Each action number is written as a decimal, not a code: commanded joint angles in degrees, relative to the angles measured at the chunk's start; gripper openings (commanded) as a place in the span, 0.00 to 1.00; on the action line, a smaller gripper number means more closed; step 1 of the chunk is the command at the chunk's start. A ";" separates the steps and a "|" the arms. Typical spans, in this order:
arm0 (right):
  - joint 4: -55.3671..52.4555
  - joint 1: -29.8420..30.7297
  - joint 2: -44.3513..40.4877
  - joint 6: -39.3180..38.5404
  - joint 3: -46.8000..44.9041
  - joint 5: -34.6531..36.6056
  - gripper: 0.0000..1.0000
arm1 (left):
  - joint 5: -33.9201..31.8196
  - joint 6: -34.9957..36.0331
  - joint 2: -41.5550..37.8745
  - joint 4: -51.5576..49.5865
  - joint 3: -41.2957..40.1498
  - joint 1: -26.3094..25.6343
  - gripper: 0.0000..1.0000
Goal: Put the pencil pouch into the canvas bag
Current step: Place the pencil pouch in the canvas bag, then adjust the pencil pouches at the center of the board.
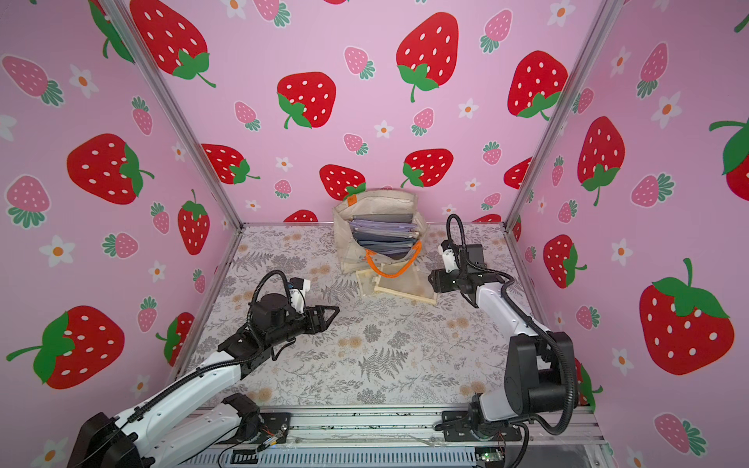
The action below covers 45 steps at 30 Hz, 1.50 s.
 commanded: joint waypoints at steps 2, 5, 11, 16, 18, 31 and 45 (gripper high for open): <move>6.01 -0.32 7.89 3.36 3.56 -5.30 0.58 | 0.52 -1.46 0.08 2.16 -0.62 0.32 0.73; 6.65 -0.24 13.91 4.59 8.52 -7.79 0.53 | 0.23 -1.57 -0.52 1.50 -1.10 0.44 0.72; 6.94 -0.01 22.56 7.39 16.90 -11.09 0.39 | -0.79 -1.72 -1.85 1.55 -2.21 0.42 0.72; 8.01 1.63 27.15 9.60 19.44 -12.62 0.29 | -0.90 -1.75 -0.66 2.56 -1.78 0.51 0.71; 8.63 2.30 28.52 10.39 19.60 -13.01 0.27 | -0.67 -1.76 -0.21 2.90 -1.55 0.50 0.71; 13.47 3.46 29.83 14.21 11.41 -9.29 0.27 | -1.11 -2.35 -2.34 3.48 -3.12 1.85 0.70; 19.70 6.52 25.06 18.24 -5.09 -8.33 0.26 | -1.02 -2.71 -7.44 2.05 -4.92 4.44 0.69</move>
